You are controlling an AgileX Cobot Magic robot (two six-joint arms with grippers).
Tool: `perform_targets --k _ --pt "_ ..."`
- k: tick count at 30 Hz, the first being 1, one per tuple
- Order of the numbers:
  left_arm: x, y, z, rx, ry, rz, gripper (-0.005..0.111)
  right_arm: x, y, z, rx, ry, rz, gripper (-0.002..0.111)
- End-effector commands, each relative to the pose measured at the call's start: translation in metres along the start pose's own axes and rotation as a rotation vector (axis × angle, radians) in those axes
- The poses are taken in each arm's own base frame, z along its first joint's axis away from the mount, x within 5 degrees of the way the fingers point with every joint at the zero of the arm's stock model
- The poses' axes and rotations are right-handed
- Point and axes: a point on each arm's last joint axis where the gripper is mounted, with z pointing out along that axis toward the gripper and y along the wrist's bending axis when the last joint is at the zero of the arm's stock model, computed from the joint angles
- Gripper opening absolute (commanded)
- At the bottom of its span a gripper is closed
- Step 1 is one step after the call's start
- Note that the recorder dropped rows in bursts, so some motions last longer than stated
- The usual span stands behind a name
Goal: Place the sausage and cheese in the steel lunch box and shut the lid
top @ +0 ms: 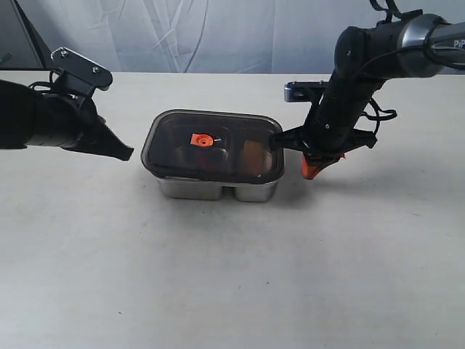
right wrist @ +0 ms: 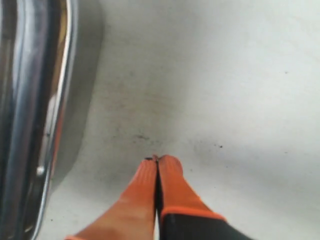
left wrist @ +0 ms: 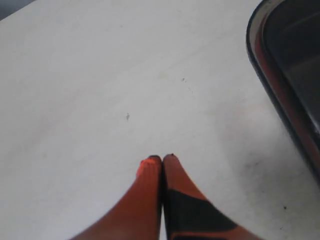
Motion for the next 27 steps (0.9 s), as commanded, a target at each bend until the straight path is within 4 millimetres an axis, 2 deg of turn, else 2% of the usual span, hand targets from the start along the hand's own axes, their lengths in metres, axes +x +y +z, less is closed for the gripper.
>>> perform_targets --k 1,5,10,18,23,25,27 --pt "-0.007 -0.009 0.013 0.095 -0.022 -0.007 0.0 -0.004 -0.002 -0.01 0.024 -0.061 0.005 -0.001" --pt "-0.006 -0.023 0.025 0.231 -0.029 -0.012 0.0 -0.005 0.0 -0.01 0.003 -0.071 0.02 -0.001" --pt "0.003 -0.029 0.036 0.26 0.007 -0.026 0.0 -0.005 0.001 -0.01 -0.005 -0.073 0.026 -0.001" --pt "-0.002 -0.044 0.033 0.429 -0.043 -0.053 0.0 -0.005 0.004 -0.009 -0.01 -0.079 0.011 -0.001" --pt "0.001 -0.038 0.036 0.361 -0.007 -0.038 0.0 -0.004 0.007 -0.009 -0.003 -0.075 -0.007 -0.001" --pt "0.004 -0.033 0.036 0.303 0.017 -0.025 0.0 -0.003 0.002 -0.013 0.05 -0.073 -0.014 -0.001" --pt "0.011 -0.023 0.032 0.19 0.047 -0.033 0.0 -0.002 -0.005 -0.028 0.152 -0.09 -0.005 -0.001"
